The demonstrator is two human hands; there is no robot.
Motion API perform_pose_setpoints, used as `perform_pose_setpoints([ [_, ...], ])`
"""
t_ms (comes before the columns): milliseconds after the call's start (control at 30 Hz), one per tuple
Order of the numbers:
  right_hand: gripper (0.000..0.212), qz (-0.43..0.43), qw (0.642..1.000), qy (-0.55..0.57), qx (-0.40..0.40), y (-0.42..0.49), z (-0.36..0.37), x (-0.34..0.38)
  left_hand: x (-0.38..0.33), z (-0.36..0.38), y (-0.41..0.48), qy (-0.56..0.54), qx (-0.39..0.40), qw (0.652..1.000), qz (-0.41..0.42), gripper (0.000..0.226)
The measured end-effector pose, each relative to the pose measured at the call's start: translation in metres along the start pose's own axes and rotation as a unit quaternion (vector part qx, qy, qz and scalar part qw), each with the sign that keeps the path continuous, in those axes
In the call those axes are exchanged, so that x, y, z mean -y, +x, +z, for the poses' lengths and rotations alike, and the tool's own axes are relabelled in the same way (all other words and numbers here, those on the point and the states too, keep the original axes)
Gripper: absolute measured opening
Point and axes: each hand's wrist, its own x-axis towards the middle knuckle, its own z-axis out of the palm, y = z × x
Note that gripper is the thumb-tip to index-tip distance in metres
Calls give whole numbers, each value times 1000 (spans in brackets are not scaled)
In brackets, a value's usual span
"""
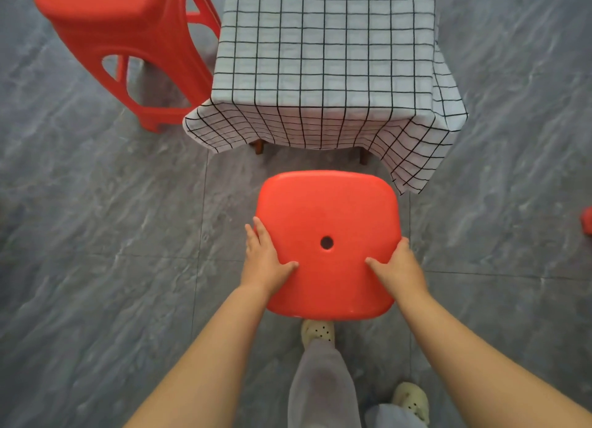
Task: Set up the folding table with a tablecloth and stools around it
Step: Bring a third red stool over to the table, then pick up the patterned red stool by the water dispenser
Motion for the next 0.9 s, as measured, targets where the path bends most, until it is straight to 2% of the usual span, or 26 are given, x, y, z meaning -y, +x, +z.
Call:
perform_pose_setpoints([
  [167, 78, -16, 1000, -11, -3, 1, -11, -5, -16, -5, -1, 94, -19, 995, -25, 126],
  [333, 62, -129, 986, 47, -99, -5, -58, -6, -76, 1, -24, 119, -97, 983, 103, 99],
  [400, 52, -189, 966, 84, -154, -7, -90, -13, -113, 12, -38, 95, -127, 976, 151, 87],
  [500, 47, -242, 937, 108, -228, -6, -147, -37, -173, 39, -62, 82, -149, 956, 238, 82],
  [700, 55, -242, 907, 138, -315, 18, -280, -130, -318, 111, -106, 100, -138, 924, 342, 81],
  [900, 56, -220, 893, 153, -362, 52, -429, -274, -492, 224, -158, 148, -119, 897, 399, 79],
])
